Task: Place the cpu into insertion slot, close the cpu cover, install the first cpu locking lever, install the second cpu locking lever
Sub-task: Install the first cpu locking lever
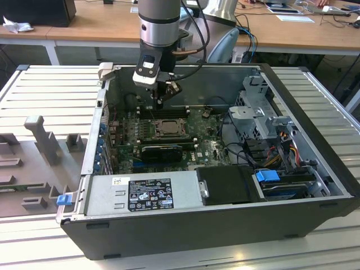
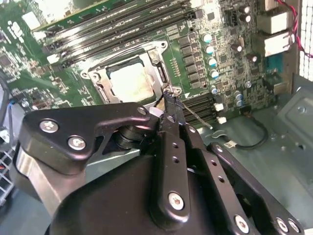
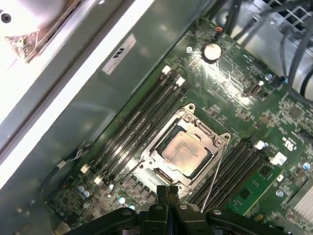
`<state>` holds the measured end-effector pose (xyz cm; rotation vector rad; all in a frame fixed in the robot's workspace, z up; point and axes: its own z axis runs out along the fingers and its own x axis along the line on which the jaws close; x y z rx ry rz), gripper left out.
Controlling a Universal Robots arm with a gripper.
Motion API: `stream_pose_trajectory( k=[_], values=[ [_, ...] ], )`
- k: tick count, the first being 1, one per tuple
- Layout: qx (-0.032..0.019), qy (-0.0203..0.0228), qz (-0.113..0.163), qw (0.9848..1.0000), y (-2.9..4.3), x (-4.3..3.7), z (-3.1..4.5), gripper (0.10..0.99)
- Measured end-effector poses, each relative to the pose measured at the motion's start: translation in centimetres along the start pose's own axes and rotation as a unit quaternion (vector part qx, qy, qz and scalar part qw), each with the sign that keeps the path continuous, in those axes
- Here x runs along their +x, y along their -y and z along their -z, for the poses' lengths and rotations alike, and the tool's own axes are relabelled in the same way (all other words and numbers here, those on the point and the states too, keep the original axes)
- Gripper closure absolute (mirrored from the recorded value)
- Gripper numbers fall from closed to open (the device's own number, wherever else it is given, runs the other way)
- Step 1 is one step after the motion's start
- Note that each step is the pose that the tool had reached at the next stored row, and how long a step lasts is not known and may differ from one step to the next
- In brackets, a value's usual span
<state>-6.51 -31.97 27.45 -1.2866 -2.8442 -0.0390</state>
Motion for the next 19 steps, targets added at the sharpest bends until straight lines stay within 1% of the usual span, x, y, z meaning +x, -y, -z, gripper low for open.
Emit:
stream_pose_trajectory(
  k=[1, 2, 4, 5, 7, 8, 9, 11, 13, 14, 15, 16, 17, 18, 19],
  values=[
    [0.0003, -0.0002, 0.011, 0.9999, 0.0, 0.0, 0.0, 0.98],
    [0.001, -0.0005, 0.034, 0.9994, 0.0, 0.0, 0.0, 0.98],
    [0.0018, -0.0009, 0.061, 0.9981, 0.0, 0.0, 0.0, 0.98],
    [0.0022, -0.0011, 0.078, 0.997, 0.0, 0.0, -0.01, 0.98],
    [0.0027, -0.0014, 0.094, 0.9956, 0.0, 0.0, -0.01, 0.98],
    [0.003, -0.0015, 0.105, 0.9945, 0.0, 0.0, -0.02, 0.98],
    [0.0034, -0.0017, 0.12, 0.9928, 0.0, 0.0, -0.02, 0.98],
    [0.0038, -0.0019, 0.136, 0.9907, 0.0, 0.0, -0.03, 0.98],
    [0.0045, -0.002, 0.175, 0.9846, 0.0, 0.0, -0.06, 0.98],
    [0.0039, -0.0008, 0.19, 0.9817, 0.0, 0.0, -0.08, 0.98],
    [0.0018, 0.0022, 0.199, 0.9801, 0.0, 0.0, -0.11, 0.98],
    [-0.0017, 0.0072, 0.205, 0.9788, 0.0, -0.01, -0.13, 0.98],
    [-0.0048, 0.0113, 0.213, 0.977, 0.0, 0.0, -0.18, 0.98],
    [-0.005, 0.0115, 0.23, 0.9732, 0.0, -0.01, -0.23, 0.98],
    [-0.0047, 0.0112, 0.243, 0.9699, 0.01, -0.01, -0.26, 0.98]
  ],
)
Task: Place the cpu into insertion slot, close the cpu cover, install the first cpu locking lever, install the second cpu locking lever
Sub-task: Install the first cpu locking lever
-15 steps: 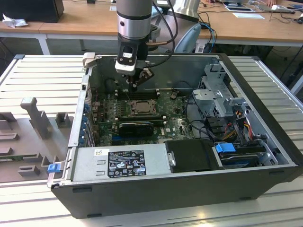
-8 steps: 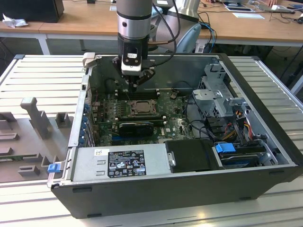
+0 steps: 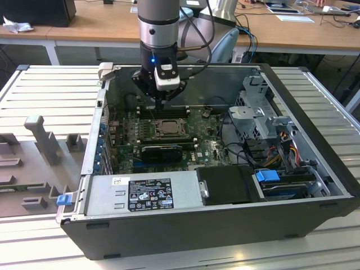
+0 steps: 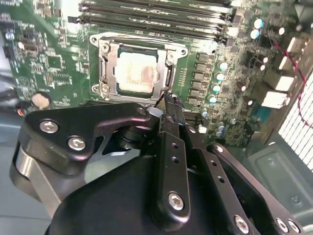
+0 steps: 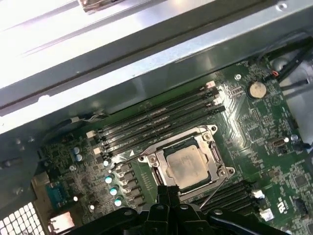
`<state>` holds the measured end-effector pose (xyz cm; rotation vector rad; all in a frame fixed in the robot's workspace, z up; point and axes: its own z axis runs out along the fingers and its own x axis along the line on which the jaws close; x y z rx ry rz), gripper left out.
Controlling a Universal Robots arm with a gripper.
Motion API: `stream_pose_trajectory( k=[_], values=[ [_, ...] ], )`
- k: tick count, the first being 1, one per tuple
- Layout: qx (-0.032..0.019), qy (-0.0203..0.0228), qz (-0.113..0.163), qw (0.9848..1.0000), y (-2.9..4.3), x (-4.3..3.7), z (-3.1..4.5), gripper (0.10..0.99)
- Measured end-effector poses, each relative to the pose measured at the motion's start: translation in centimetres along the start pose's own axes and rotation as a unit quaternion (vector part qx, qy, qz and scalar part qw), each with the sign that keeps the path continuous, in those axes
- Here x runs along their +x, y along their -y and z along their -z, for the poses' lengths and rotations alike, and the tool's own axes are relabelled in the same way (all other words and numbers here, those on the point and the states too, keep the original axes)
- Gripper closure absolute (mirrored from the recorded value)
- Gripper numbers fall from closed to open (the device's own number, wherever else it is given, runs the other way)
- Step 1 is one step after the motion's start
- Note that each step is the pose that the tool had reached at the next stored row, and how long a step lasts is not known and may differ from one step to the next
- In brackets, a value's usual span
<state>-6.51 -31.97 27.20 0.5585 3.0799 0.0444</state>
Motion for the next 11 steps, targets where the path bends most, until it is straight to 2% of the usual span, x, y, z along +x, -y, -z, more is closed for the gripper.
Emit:
stream_pose_trajectory(
  k=[2, 5, 6, 8, 11],
  values=[
    [-0.0001, -0.0007, 0.022, 0.9998, 0.0, 0.0, -0.05, 0.98],
    [-0.0004, -0.0019, 0.063, 0.998, 0.0, 0.0, -0.17, 0.98],
    [-0.0004, -0.0023, 0.076, 0.9971, 0.0, 0.0, -0.2, 0.98],
    [-0.0007, -0.0032, 0.108, 0.9942, 0.01, 0.0, -0.26, 0.98],
    [-0.0009, -0.004, 0.132, 0.9913, 0.04, 0.06, -0.33, 0.98]
  ],
)
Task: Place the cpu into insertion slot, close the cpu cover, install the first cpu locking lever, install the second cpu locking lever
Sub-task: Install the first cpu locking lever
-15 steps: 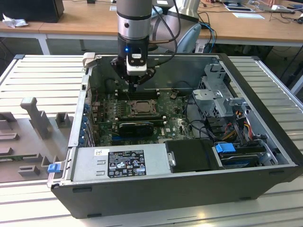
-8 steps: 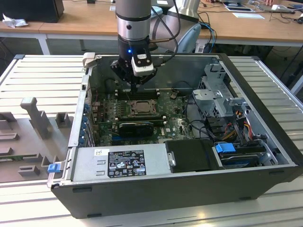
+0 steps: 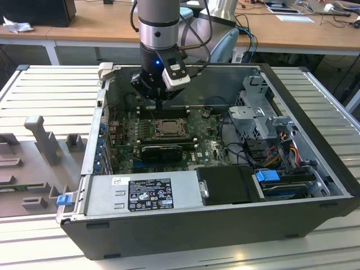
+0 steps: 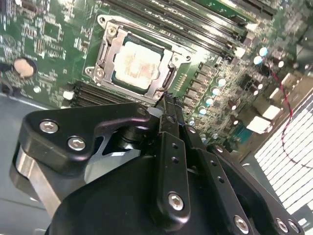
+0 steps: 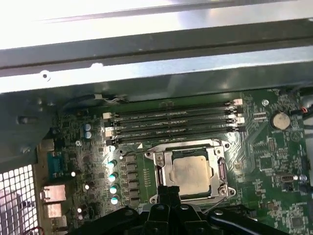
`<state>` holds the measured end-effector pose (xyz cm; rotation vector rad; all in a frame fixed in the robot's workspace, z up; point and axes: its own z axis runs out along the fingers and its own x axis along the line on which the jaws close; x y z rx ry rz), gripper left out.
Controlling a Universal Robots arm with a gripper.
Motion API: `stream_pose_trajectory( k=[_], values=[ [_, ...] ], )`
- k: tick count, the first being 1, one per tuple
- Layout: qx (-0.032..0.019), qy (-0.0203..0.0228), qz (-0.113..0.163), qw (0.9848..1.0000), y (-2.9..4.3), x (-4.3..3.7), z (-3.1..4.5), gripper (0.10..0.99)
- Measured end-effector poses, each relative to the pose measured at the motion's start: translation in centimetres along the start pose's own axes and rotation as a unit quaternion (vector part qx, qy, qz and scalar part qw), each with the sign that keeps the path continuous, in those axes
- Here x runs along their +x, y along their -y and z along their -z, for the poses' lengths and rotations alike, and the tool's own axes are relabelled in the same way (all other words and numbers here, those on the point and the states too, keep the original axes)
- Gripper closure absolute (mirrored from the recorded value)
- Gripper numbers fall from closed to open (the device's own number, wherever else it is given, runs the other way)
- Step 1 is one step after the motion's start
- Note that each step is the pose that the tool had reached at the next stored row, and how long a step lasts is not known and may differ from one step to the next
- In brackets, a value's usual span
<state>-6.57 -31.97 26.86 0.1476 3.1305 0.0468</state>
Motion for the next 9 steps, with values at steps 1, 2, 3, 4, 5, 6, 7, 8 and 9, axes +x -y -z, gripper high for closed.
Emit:
stream_pose_trajectory(
  k=[1, 2, 3, 4, 5, 6, 7, 8, 9],
  values=[
    [-0.0003, -0.0001, 0.002, 1.0, 0.02, 0.17, -0.03, 0.98],
    [-0.0005, -0.0001, 0.002, 1.0, 0.07, 0.75, -0.07, 0.98],
    [-0.0005, -0.0001, 0.002, 1.0, 0.1, 1.31, -0.08, 0.98],
    [-0.0005, -0.0001, 0.002, 1.0, 0.12, 1.72, -0.11, 0.98],
    [-0.0005, 0.0, 0.002, 1.0, 0.12, 2.23, -0.16, 0.98],
    [-0.0006, 0.0001, 0.002, 1.0, 0.09, 2.59, -0.21, 0.98],
    [-0.0006, 0.0001, 0.002, 1.0, 0.05, 2.93, -0.29, 0.98],
    [-0.0005, 0.0, 0.003, 1.0, 0.01, 3.2, -0.37, 0.98],
    [-0.0005, 0.0, 0.003, 1.0, -0.11, 3.51, -0.48, 0.98]
  ],
)
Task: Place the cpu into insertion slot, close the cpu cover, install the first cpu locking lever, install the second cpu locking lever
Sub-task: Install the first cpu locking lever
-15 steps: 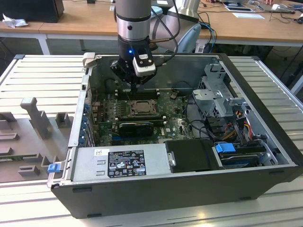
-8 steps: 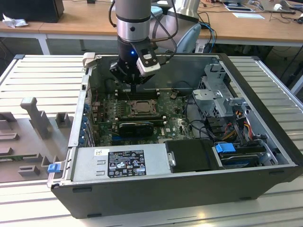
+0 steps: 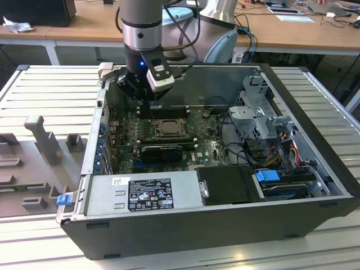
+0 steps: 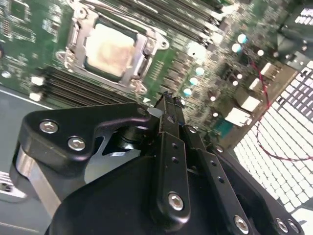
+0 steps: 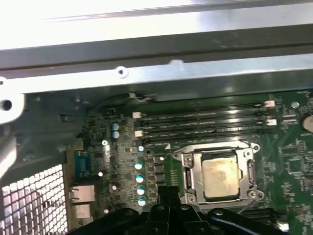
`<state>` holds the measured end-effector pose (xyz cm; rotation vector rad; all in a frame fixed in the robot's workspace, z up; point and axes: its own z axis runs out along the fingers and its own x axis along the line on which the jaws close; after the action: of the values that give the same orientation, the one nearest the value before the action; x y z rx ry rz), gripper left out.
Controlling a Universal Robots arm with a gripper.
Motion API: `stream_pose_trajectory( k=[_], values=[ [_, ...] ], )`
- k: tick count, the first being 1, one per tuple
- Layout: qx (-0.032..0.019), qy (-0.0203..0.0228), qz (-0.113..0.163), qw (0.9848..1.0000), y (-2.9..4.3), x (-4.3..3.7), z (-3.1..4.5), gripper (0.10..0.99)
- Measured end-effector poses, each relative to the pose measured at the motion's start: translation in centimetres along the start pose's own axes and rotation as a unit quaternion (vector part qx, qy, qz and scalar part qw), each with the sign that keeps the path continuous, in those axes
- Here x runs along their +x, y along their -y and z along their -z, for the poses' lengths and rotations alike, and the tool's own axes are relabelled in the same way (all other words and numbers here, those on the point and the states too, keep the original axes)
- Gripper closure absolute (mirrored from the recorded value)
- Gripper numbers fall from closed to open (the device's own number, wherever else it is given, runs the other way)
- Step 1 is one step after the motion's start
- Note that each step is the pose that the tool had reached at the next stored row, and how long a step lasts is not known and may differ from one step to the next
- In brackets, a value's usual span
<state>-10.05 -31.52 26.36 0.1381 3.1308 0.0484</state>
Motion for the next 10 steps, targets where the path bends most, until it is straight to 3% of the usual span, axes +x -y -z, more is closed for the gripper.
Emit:
stream_pose_trajectory(
  k=[5, 10],
  values=[
    [-0.0002, 0.0, 0.002, 1.0, -0.82, 0.99, -0.48, 0.98],
    [-0.0004, -0.0002, 0.006, 1.0, -1.98, 1.34, -0.78, 0.98]
  ],
)
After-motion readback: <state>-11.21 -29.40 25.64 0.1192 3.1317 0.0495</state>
